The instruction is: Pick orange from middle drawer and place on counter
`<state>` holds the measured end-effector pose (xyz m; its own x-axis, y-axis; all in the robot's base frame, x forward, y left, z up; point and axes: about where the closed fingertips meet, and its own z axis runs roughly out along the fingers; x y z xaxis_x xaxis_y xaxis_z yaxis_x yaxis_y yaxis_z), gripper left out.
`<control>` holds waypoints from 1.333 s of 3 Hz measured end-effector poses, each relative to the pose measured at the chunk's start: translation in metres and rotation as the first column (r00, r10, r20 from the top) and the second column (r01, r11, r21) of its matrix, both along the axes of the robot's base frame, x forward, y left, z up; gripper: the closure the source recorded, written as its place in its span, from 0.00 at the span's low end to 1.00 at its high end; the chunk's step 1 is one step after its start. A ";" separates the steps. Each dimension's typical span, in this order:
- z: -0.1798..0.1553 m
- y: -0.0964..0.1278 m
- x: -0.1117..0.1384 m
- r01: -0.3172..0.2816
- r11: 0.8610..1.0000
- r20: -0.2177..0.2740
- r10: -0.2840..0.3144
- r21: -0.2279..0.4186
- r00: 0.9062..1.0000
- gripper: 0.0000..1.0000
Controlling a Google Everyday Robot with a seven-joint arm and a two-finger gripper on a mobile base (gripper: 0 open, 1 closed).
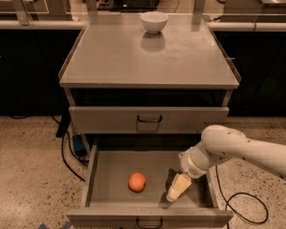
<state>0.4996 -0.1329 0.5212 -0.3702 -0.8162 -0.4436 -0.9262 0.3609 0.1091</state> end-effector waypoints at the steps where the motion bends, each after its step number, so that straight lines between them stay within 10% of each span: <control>1: -0.037 0.030 0.003 -0.003 0.998 -0.055 0.006 0.060 0.998 0.00; 4: -0.074 0.098 0.012 -0.072 0.988 -0.075 0.082 0.135 0.994 0.00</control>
Offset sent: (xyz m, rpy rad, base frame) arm 0.0124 0.1146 -0.0831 0.1695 0.1154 0.1134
